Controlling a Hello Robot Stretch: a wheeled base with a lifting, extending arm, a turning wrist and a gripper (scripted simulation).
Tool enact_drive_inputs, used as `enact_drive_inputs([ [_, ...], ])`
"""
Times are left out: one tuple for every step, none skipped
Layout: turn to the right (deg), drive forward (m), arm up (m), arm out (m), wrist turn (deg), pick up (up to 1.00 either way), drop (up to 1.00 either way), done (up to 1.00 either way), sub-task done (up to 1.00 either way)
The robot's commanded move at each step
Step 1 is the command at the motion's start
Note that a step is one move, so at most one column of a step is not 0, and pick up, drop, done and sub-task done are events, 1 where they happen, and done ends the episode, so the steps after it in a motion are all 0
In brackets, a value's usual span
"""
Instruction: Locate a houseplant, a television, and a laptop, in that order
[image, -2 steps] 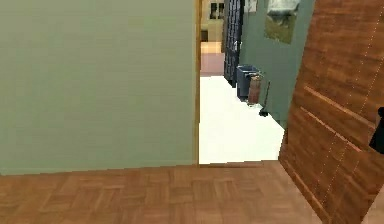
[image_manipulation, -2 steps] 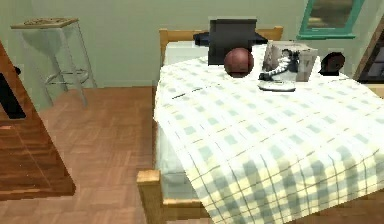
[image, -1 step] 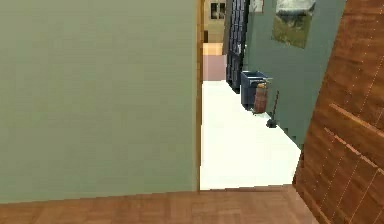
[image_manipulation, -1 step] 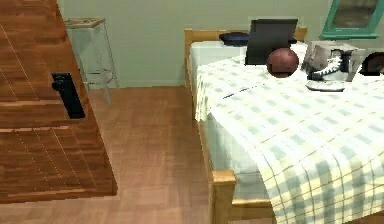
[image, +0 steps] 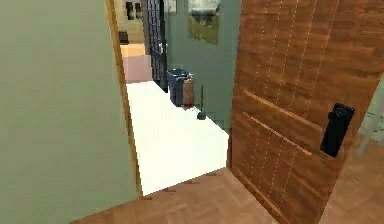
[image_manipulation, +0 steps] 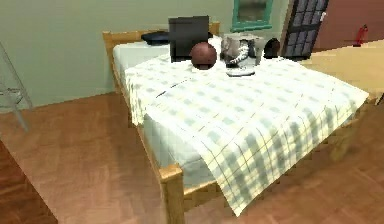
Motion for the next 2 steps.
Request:
enact_drive_inputs([
  [0.0,0.75,0.0,0.0,0.0,0.0,0.0,0.0,0.0],
  [0.0,0.45,0.0,0.0,0.0,0.0,0.0,0.0,0.0],
])
